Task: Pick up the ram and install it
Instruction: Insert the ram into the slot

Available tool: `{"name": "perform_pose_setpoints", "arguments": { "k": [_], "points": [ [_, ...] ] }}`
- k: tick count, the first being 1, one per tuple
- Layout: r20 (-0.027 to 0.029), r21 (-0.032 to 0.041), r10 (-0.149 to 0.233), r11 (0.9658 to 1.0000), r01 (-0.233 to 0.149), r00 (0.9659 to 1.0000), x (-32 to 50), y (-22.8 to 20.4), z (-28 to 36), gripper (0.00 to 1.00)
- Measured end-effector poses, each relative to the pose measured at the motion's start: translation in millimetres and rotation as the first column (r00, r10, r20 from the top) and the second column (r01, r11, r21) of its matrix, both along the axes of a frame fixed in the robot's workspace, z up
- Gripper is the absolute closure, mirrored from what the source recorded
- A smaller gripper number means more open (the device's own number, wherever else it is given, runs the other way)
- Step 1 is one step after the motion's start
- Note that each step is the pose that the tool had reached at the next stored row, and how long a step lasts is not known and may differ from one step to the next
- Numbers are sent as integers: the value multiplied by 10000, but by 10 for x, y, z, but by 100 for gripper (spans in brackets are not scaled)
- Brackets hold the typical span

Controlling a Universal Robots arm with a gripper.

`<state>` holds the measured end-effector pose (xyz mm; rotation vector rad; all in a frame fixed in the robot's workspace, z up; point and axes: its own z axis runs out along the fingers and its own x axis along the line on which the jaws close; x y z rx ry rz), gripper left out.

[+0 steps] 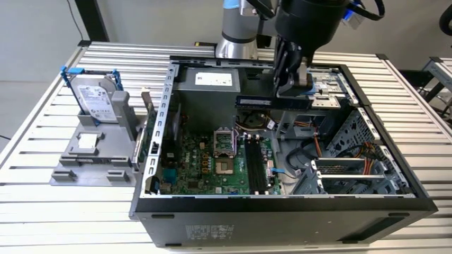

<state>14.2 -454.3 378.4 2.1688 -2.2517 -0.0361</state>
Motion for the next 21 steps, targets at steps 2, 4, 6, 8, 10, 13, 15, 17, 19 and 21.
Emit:
{"name": "perform_pose_setpoints", "arguments": {
  "k": [2, 4, 6, 8, 10, 13, 15, 17, 19, 21],
  "points": [
    [0, 0, 0, 10000, 0, 10000, 44, 8, 0, 100],
    [0, 1, 0, 10000, 0, 10000, 72, 12, 0, 100],
    [0, 1, 0, 10000, 0, 10000, 79, 13, 0, 100],
    [0, 1, -1, 10000, 1, 10000, 79, 13, 0, 100],
    [0, 0, -1, 10000, 1, 10000, 80, 16, 0, 100],
    [0, 1, 0, 10000, 0, 10000, 80, 16, 0, 100],
    [0, 0, 4, 10000, -4, 10000, 80, 17, 0, 100],
    [0, 1, 20, 10000, -20, 10000, 80, 17, 0, 100],
    [0, 1, 24, 10000, -24, 10000, 80, 17, 0, 100],
    [0, 0, 25, 10000, -25, 10000, 80, 17, 0, 100]
  ]
}}
